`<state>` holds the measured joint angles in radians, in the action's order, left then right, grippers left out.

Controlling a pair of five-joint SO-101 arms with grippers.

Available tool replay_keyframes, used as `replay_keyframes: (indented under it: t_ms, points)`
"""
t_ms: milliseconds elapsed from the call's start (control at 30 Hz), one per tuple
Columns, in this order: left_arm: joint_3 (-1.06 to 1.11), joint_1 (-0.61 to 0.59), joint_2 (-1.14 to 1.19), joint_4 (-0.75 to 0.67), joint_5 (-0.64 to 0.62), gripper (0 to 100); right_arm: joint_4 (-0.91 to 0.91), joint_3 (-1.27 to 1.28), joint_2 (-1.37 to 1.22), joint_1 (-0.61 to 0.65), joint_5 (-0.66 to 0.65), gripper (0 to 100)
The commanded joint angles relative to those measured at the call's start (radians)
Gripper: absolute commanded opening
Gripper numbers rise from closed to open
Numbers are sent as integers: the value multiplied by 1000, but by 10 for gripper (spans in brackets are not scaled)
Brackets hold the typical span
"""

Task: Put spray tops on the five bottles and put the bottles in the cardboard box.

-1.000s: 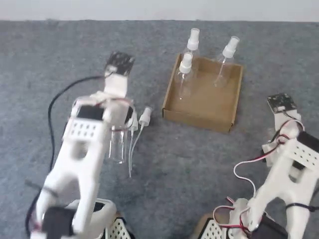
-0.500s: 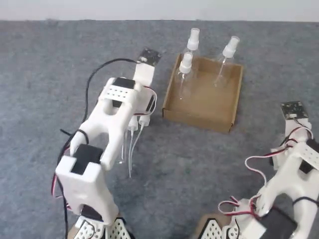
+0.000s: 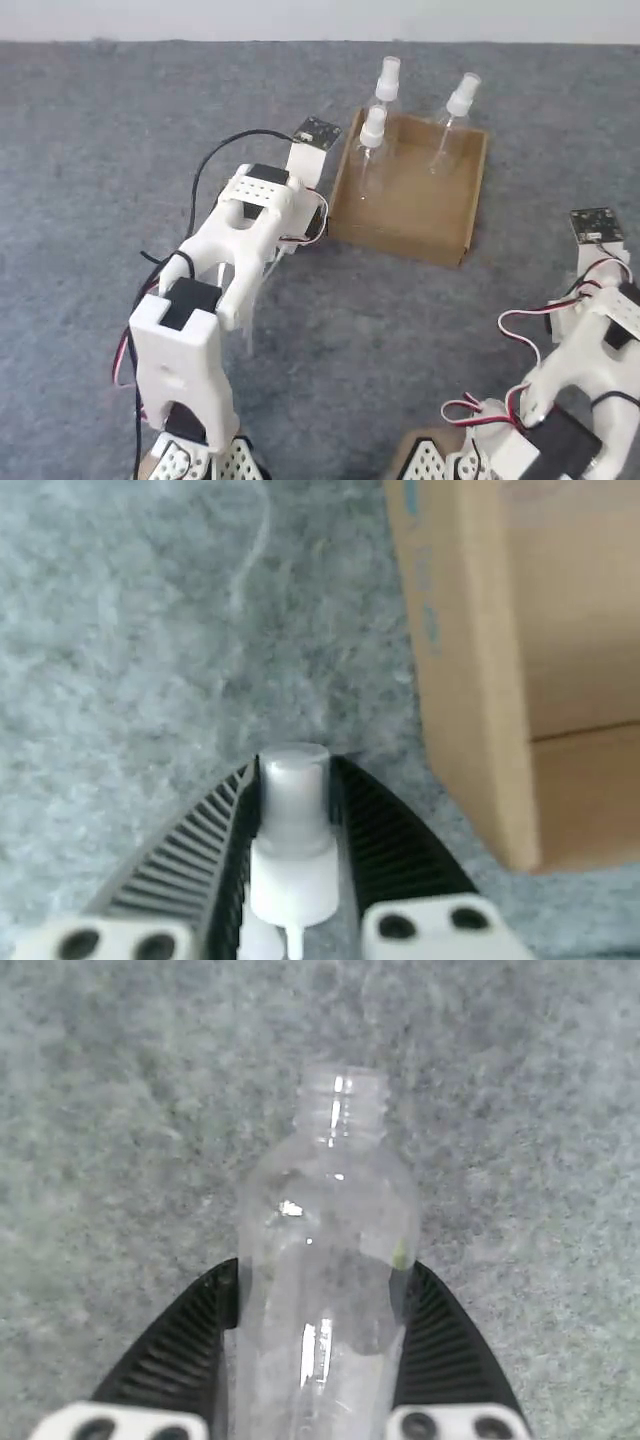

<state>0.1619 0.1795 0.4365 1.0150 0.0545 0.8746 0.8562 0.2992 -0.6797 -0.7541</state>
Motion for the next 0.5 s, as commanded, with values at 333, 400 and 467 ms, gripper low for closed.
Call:
replay_keyframes:
  t_ms: [333,400,467]
  points:
    - [-31,-6,-496,245,-60,9,-15,-12,8,-8,-12,84]
    - [-31,-14,-594,295,-60,9,-13,-12,8,-8,-12,84]
    - [-24,-26,-689,327,-60,9,-13,-14,8,-8,-12,85]
